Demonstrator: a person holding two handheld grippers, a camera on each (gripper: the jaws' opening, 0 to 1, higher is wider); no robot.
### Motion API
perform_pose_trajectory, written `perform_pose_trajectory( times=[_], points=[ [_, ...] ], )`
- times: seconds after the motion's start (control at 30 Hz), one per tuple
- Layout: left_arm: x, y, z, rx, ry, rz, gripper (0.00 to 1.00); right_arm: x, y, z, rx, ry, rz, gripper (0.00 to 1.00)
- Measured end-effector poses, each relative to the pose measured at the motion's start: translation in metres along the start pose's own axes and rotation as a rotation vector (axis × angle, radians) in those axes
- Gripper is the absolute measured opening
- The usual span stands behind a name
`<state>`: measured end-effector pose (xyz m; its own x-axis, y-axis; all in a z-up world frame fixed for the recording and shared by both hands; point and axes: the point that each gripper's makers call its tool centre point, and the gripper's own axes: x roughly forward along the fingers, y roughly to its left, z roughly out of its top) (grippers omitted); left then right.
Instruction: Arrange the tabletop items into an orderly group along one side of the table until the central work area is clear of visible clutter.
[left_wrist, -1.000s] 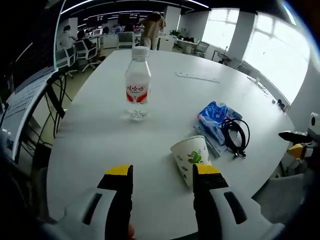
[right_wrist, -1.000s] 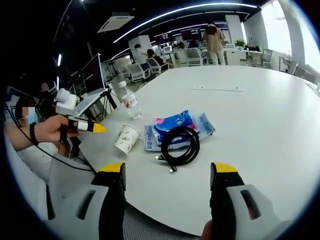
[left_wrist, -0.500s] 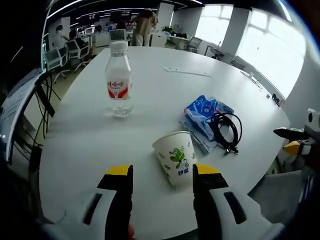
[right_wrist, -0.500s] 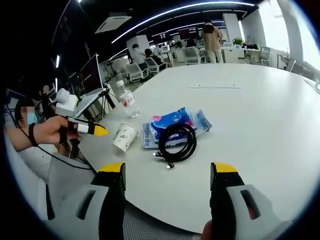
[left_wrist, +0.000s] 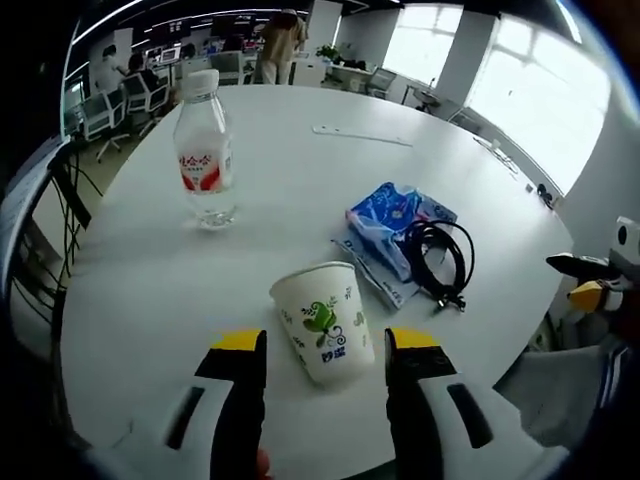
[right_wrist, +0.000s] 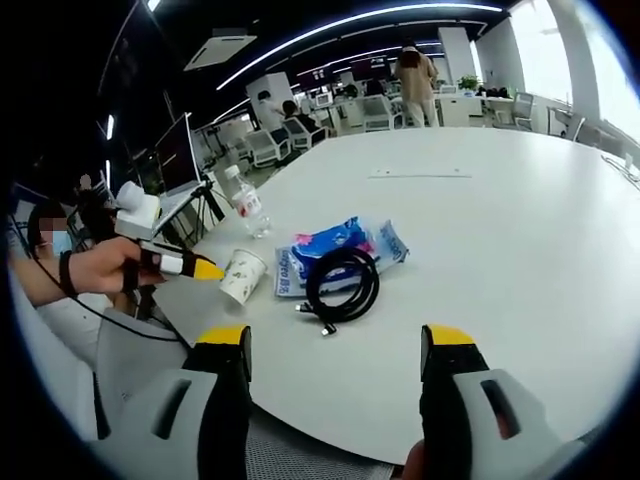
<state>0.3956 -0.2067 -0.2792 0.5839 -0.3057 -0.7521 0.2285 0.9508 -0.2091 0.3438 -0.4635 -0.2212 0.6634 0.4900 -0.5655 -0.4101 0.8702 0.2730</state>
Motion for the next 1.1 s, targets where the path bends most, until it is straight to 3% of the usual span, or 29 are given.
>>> perform_pose_trajectory(
  times=[0.5,0.97,1.1],
  points=[
    [0.023,-0.007,-0.007,-0.033,0.034,-0.017,0.47,-0.013,-0.012,-0.001,-0.001,0.002,-0.022,0.68],
    [0.043,0.001,-0.017,-0.087,0.08,-0.013,0.46,-0.017,-0.019,-0.002,0.01,0.007,-0.038,0.68],
    [0.045,0.003,-0.018,-0.085,0.091,-0.011,0.42,-0.017,-0.02,-0.003,0.015,0.007,-0.042,0.68]
  ],
)
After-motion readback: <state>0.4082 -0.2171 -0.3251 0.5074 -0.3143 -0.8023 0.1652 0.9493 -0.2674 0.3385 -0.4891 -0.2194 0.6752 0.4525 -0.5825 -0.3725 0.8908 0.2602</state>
